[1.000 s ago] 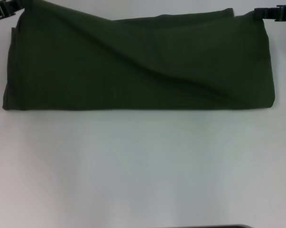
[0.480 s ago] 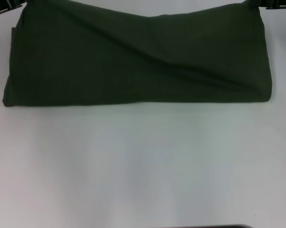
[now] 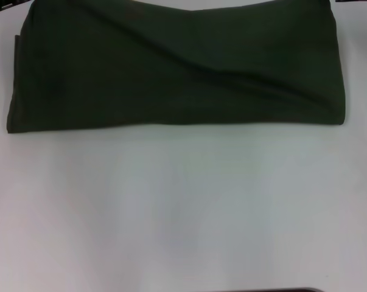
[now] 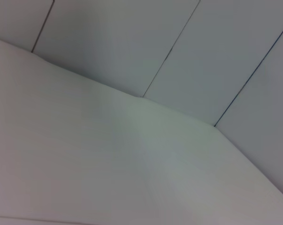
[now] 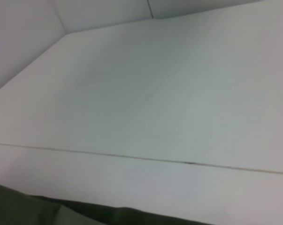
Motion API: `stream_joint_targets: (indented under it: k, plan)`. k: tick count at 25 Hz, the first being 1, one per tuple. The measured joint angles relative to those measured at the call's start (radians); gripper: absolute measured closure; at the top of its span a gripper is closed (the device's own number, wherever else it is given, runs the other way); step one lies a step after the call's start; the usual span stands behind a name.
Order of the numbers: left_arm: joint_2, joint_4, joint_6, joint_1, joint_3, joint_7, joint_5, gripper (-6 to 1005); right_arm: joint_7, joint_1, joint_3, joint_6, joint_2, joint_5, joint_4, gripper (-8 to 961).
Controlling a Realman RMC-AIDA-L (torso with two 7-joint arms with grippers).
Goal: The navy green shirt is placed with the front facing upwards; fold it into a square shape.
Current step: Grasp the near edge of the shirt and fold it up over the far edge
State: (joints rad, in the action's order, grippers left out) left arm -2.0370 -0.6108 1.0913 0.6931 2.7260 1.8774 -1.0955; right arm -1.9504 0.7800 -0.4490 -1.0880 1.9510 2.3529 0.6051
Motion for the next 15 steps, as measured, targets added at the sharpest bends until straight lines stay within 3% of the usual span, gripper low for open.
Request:
stream_joint_targets:
  k: [15]
  plan:
    - [0.000,0.022,-0.035,0.005,-0.013,-0.005,0.000,1000,0.007,0.010,-0.003,0.043,0.001,0.000,-0.030,932]
